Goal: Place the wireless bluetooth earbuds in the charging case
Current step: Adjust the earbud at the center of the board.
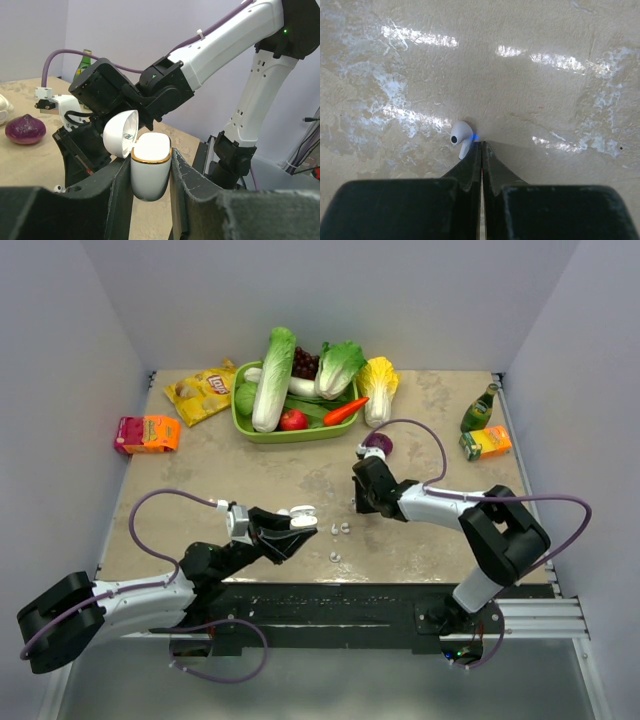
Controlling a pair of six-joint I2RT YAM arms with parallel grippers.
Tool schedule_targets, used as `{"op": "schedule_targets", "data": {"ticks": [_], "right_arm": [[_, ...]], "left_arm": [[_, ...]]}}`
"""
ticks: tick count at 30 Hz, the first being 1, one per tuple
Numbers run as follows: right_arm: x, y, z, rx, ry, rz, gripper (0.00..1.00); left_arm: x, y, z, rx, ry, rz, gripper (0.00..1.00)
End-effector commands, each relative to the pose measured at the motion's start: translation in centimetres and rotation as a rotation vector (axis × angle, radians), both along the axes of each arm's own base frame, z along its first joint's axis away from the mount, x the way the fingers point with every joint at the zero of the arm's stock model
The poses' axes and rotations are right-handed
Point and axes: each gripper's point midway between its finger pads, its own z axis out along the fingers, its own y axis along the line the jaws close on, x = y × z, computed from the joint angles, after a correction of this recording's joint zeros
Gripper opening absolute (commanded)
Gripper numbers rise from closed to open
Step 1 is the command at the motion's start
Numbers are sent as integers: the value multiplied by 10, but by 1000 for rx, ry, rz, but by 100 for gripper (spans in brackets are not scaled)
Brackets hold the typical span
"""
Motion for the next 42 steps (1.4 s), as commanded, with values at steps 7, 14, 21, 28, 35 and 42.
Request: {"op": "schedule_targets", "data": {"ticks": [7, 14, 21, 28, 35, 42], "right_arm": [[10, -19, 61, 14, -128, -135, 38], [11, 21, 59, 62, 2, 1, 61], [17, 27, 44, -12, 83, 19, 61], [18, 25, 26, -58, 135, 7, 59], [15, 23, 9, -88, 173, 1, 53], [12, 18, 1, -120, 194, -7, 51]], "left_arm": [[-25, 34, -89, 115, 100, -3, 0], [-25, 35, -88, 112, 98, 1, 0], [-25, 34, -86, 108, 90, -6, 0], [-27, 33, -85, 107, 80, -16, 0], [-30, 34, -83, 101, 73, -24, 0], [-31, 35, -82, 90, 70, -25, 0]]}}
